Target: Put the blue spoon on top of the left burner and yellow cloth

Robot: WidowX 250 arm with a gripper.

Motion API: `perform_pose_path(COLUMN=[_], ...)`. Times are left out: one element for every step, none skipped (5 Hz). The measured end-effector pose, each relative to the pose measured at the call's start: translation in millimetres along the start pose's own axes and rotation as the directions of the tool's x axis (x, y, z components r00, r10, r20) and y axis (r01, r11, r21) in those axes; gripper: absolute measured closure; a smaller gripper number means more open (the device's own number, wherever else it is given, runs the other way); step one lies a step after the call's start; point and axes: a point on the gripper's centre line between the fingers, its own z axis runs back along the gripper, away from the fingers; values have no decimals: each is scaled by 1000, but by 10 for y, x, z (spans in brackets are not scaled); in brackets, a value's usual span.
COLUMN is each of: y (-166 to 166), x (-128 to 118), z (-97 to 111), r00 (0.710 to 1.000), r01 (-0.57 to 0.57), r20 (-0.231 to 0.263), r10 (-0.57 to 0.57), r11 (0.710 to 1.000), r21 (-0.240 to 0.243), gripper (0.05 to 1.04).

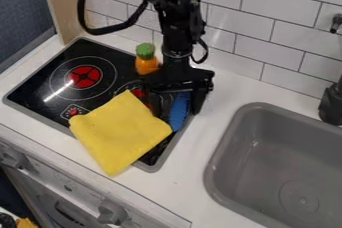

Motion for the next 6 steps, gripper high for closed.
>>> perform_pose_path(y=[-15, -19, -19, -112, -96, -95], x=[-4, -25, -97, -178, -169, -180], z=[-16, -19, -2, 128, 263, 286], r00=[1000, 1000, 1000, 1000, 999, 999], r01=[-10, -15, -20, -10, -41, -46], r20=[8, 4, -15, -28, -22, -27], r10=[10, 15, 19, 7, 37, 42], r11=[1000, 1000, 999, 991, 983, 979], r21=[-13, -18, -38, -130, -181, -197], gripper=[415, 601, 621, 621, 623, 639])
